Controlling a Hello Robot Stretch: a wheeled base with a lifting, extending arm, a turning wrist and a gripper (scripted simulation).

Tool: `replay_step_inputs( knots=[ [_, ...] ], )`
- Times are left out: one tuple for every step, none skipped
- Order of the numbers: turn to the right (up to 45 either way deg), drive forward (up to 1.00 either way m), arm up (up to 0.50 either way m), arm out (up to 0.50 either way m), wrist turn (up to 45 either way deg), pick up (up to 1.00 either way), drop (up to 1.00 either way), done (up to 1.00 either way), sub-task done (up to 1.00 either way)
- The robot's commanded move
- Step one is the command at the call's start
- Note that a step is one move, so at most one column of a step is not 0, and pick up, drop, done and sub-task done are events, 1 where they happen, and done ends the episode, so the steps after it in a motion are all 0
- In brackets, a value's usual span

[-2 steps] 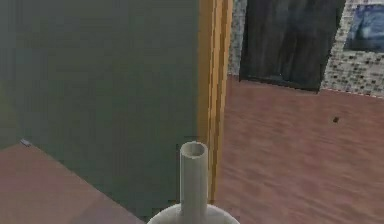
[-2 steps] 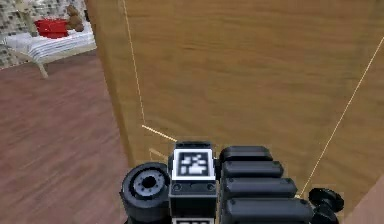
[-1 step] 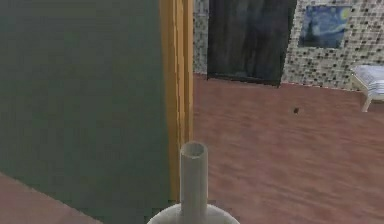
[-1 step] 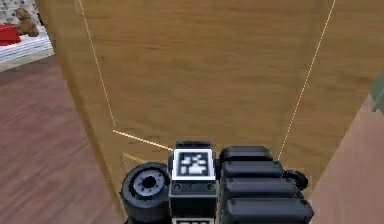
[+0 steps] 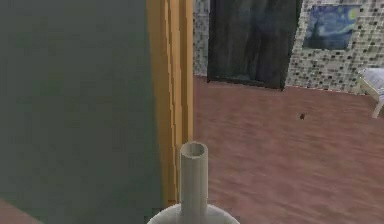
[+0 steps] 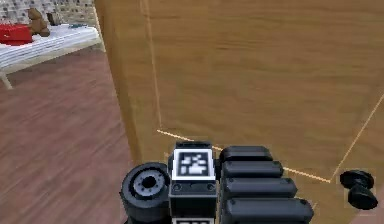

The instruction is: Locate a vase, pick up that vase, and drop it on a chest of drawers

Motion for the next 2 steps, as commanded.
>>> replay_step_inputs(
  knots=[
    [21.0, 0.00, 0.00, 0.00, 0.0, 0.00, 0.00, 0.00, 0.00],
    [0.0, 0.75, 0.00, 0.00, 0.0, 0.00, 0.00, 0.00, 0.00]
  ],
)
